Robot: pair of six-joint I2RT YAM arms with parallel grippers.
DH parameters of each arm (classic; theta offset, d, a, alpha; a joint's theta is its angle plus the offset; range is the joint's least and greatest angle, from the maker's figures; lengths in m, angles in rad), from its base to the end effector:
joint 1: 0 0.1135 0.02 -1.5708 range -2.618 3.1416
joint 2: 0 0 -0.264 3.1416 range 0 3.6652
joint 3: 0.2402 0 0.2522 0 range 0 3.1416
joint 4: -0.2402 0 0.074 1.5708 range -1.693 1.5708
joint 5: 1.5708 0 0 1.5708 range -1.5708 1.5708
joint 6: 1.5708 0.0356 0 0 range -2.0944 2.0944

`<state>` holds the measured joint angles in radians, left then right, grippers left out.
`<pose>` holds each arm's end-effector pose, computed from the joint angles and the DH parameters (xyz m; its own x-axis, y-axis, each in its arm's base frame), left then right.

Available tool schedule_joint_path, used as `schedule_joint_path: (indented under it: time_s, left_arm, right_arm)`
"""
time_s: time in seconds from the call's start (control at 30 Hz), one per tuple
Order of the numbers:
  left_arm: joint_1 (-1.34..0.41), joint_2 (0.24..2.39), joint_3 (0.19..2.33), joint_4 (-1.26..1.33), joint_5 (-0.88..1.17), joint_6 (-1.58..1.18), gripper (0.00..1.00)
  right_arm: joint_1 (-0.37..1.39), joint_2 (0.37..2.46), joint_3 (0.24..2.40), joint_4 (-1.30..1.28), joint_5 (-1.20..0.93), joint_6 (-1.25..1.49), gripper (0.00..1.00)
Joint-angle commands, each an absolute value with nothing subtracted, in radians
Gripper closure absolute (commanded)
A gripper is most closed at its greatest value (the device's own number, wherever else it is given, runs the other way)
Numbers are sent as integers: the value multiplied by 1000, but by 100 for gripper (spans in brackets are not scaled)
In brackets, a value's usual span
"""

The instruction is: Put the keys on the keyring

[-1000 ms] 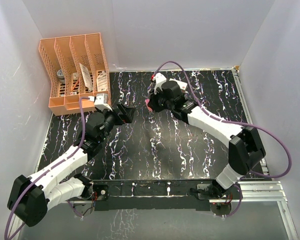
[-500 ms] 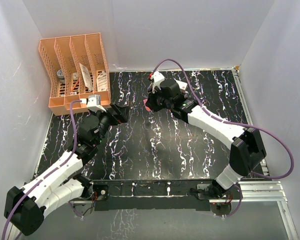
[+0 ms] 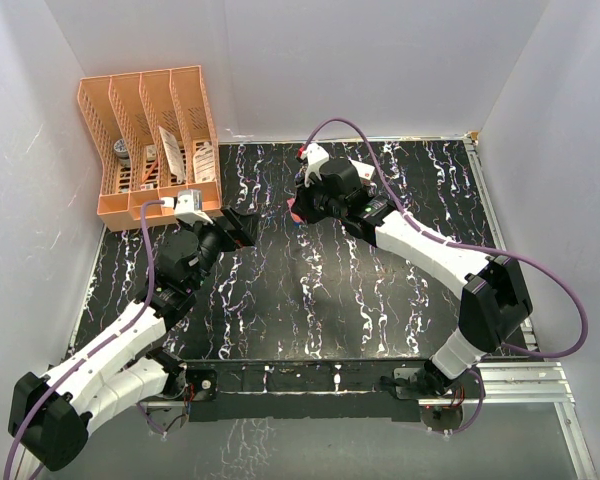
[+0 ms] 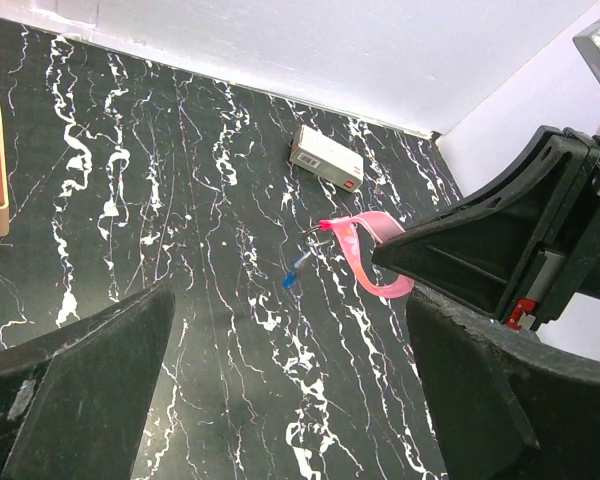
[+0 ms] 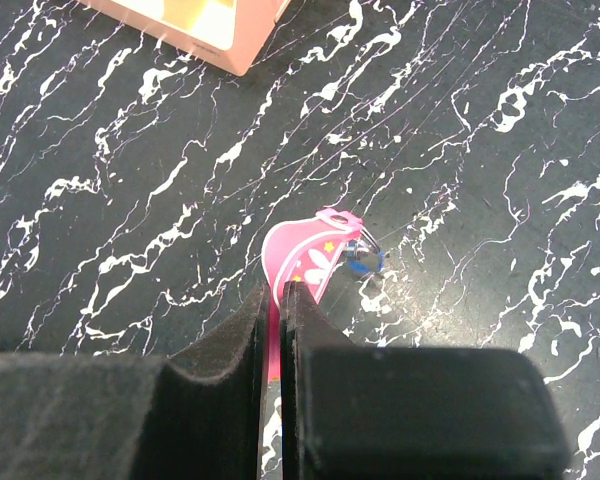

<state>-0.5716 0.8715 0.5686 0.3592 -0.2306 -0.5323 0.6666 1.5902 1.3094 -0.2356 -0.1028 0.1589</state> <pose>0.1812 -0.1069 0.3058 -0.1291 -0.5044 -0.8538 0.3125 0.7964 -0.5178 0.2903 0.2330 0.3132 -0.4916 -0.1865 -0.8506 -0.6151 0.7658 0.1876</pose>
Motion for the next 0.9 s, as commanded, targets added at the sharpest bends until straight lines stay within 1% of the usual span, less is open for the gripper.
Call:
schedule_joint_path:
  time_s: [0.0, 0.13, 0.27, 0.37, 0.47, 0.57, 0.6, 0.67, 0.77, 0.8, 0.87]
  left_arm:
    - [-574, 863, 568, 371, -236, -528, 1]
    - [-574, 868, 570, 371, -242, -524, 1]
    - [-575, 872, 577, 366, -245, -520, 1]
    - [-575, 868, 580, 356, -251, -519, 1]
    - [-574, 858, 573, 349, -259, -518, 1]
    - [-574, 851, 563, 351, -274, -517, 1]
    - [-574, 853, 560, 352, -276, -517, 1]
    - [-574, 857, 558, 357, -278, -516, 1]
    - [-574, 869, 560, 362, -273, -517, 1]
    - [-575, 874, 560, 366, -271, -516, 1]
    - [-574, 885, 561, 374, -264, -517, 1]
  right_arm:
    - [671, 1557, 1351, -204, -84, 151, 100]
    - [671, 1648, 1380, -152, -75, 128, 100]
    - [669, 1803, 1543, -160, -56, 89, 100]
    - [669, 1858, 1611, -158, -72, 80, 100]
    - [669, 1848, 1553, -161, -97, 86, 100]
    - [668, 1789, 1399, -123, -150, 120, 100]
    - [670, 1769, 1350, -116, -171, 132, 95]
    - [670, 1732, 1261, -117, -201, 163, 63]
    - [671, 1646, 1126, -100, -212, 198, 34]
    - [670, 1617, 1092, -101, -212, 206, 31]
    - [671, 1552, 1044, -111, -211, 220, 29]
